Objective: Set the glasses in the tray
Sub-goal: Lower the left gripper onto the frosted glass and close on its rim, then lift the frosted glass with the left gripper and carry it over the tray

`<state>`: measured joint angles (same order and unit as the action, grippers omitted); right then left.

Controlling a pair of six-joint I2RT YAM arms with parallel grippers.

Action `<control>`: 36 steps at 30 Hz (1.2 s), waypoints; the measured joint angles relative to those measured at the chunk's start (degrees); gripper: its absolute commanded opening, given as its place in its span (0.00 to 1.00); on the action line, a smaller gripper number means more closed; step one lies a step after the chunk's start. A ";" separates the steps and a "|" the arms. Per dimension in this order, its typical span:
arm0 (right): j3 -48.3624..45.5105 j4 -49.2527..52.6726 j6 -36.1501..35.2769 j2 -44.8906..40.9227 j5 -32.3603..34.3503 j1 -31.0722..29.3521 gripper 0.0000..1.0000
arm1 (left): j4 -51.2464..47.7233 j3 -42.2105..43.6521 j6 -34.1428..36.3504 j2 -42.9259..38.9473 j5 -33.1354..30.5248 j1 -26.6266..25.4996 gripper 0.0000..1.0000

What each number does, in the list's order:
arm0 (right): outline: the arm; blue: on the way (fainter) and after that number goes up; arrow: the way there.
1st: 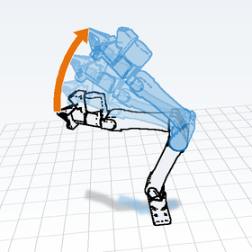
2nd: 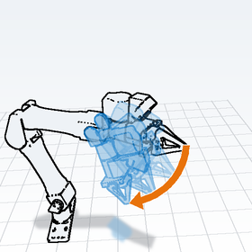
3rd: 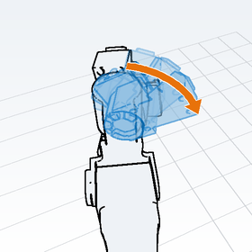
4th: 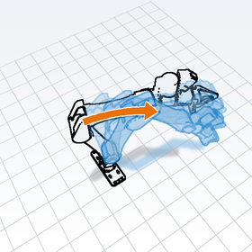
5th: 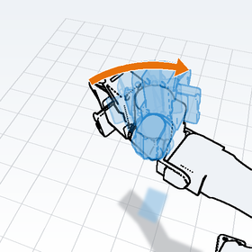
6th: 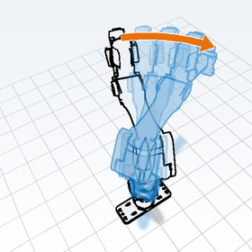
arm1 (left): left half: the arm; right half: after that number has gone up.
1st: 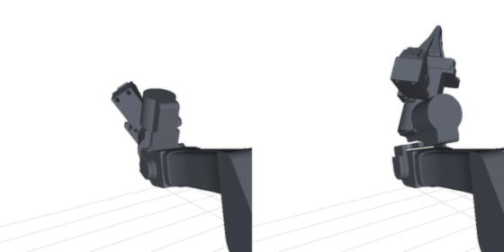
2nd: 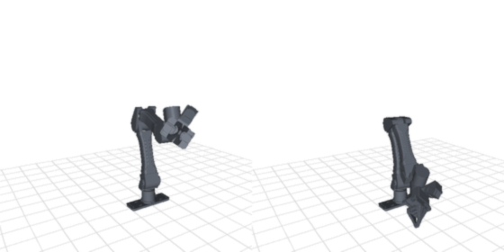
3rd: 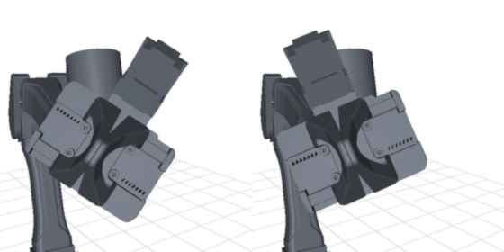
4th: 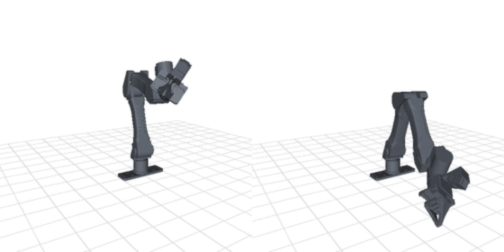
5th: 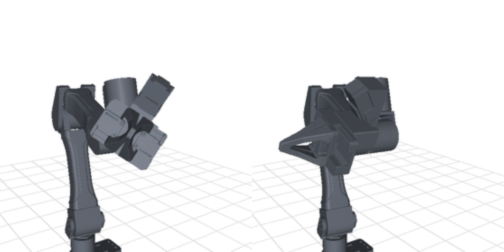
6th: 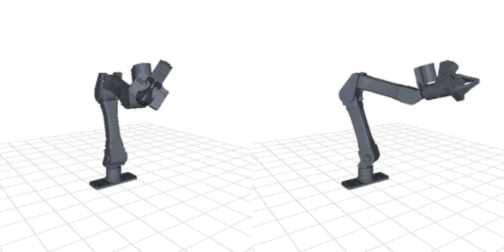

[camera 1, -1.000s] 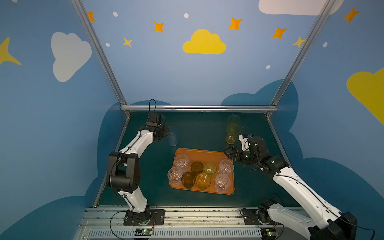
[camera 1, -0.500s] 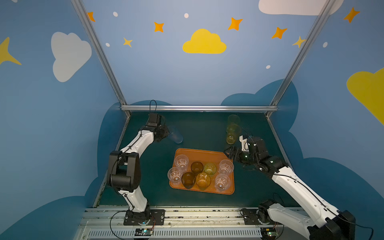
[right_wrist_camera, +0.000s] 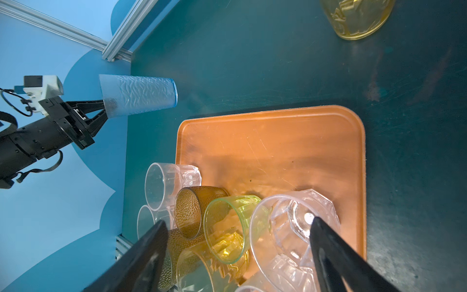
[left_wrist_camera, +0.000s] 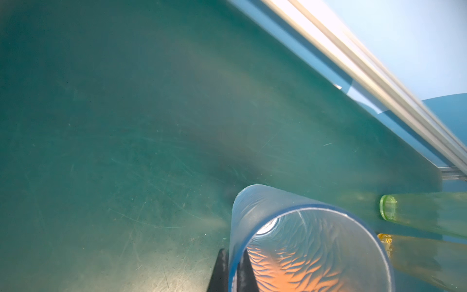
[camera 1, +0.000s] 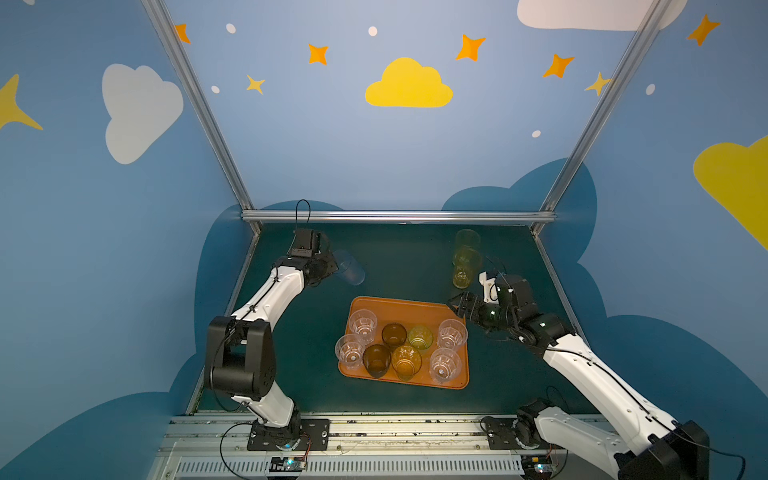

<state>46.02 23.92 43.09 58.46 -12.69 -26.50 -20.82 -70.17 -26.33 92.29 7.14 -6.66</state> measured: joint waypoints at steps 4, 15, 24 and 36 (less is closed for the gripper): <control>-0.09 -0.28 0.07 -0.02 -0.76 0.17 0.87 | 0.52 1.95 -0.02 -2.16 -0.83 -0.72 0.04; -0.11 -2.60 0.66 0.02 -3.48 0.55 0.87 | 0.37 3.52 -0.04 -5.22 -2.91 -2.93 0.04; -0.11 -3.87 0.90 0.04 -4.59 0.59 0.87 | 0.28 4.55 -0.07 -8.98 -3.67 -5.25 0.04; -0.26 -4.61 1.55 0.07 -5.35 0.81 0.87 | -0.28 5.70 -0.55 -12.50 -3.61 -10.10 0.04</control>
<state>45.76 19.31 44.64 58.52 -18.04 -25.69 -21.10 -64.47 -26.87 79.79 3.53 -16.75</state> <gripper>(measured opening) 0.869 0.055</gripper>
